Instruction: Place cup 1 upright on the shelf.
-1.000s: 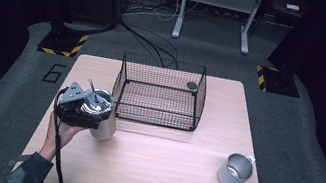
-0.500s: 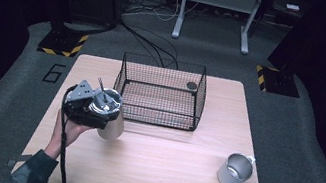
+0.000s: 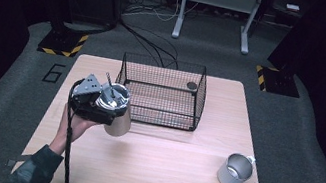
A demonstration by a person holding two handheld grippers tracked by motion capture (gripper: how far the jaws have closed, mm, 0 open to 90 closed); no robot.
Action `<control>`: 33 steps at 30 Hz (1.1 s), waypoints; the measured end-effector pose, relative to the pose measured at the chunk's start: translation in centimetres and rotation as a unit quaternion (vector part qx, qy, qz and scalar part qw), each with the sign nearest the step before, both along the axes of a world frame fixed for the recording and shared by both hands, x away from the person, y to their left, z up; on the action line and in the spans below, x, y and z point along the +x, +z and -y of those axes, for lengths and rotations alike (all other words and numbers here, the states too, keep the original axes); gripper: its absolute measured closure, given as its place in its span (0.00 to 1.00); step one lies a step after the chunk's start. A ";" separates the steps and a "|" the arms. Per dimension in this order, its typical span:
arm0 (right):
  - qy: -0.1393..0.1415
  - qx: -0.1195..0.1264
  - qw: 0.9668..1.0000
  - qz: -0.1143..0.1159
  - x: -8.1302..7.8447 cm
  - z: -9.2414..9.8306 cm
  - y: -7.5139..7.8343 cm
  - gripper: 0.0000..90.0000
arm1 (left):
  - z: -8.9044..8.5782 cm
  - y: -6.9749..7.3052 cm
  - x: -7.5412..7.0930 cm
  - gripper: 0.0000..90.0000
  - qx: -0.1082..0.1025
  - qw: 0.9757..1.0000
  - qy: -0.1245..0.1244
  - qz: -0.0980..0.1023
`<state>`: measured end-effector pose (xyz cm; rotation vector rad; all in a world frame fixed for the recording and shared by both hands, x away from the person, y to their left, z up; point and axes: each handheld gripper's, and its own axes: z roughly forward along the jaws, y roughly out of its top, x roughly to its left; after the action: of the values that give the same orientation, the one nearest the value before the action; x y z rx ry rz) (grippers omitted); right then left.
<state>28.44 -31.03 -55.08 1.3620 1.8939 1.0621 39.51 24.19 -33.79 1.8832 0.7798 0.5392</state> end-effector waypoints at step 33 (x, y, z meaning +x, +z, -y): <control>0.001 -0.001 1.000 0.001 0.0 0.0 0.0 0.00 | 2.0 4.5 3.1 0.04 0.016 1.000 0.003 0.019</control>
<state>28.48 -31.05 -55.08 1.3576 1.8949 1.0631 42.65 22.19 -29.30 1.8950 0.7549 0.5927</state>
